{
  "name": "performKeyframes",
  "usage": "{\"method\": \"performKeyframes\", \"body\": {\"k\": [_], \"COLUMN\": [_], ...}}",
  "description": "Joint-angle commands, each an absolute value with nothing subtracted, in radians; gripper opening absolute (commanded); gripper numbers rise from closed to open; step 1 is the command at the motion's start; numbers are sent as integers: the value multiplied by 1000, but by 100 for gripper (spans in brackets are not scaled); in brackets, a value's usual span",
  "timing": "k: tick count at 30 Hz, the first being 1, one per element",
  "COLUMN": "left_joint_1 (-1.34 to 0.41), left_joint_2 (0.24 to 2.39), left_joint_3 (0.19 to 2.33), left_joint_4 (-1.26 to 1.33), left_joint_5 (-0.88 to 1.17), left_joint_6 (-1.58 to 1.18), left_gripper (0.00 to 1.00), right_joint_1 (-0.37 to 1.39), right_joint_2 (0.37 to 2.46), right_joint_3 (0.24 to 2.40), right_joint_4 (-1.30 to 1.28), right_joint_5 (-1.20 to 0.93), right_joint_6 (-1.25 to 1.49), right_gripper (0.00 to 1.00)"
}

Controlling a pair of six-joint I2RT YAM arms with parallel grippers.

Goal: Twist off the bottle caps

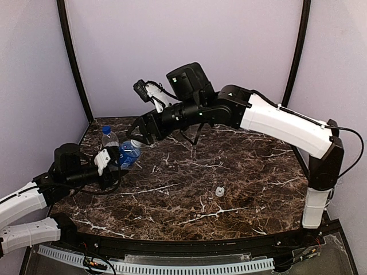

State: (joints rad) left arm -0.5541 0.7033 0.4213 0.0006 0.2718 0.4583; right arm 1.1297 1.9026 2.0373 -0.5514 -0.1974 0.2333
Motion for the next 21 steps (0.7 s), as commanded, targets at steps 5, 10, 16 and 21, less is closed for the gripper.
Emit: {"method": "performKeyframes", "body": {"k": [5,10,16,21], "left_joint_1": [-550,-550,-550,-551], "left_joint_2": [701,701,700,699], "left_joint_3": [409,405,407,409], "left_joint_4": [14,14,6,6], "left_joint_5": [263,288,313,324], "left_joint_6": [443,445,447,448], "left_gripper": [39,39,40,40], "right_joint_1": [1131,1130,1127,1124], "right_joint_2": [2000,2014,2030,2038], "right_joint_3": [2151,2153,2182,2197], "right_joint_4": [-719,-713,-701,-702], "right_joint_5": [-153,-204,-215,-217], "right_joint_6": [378,386,383,376], "right_gripper": [72,53,46,41]}}
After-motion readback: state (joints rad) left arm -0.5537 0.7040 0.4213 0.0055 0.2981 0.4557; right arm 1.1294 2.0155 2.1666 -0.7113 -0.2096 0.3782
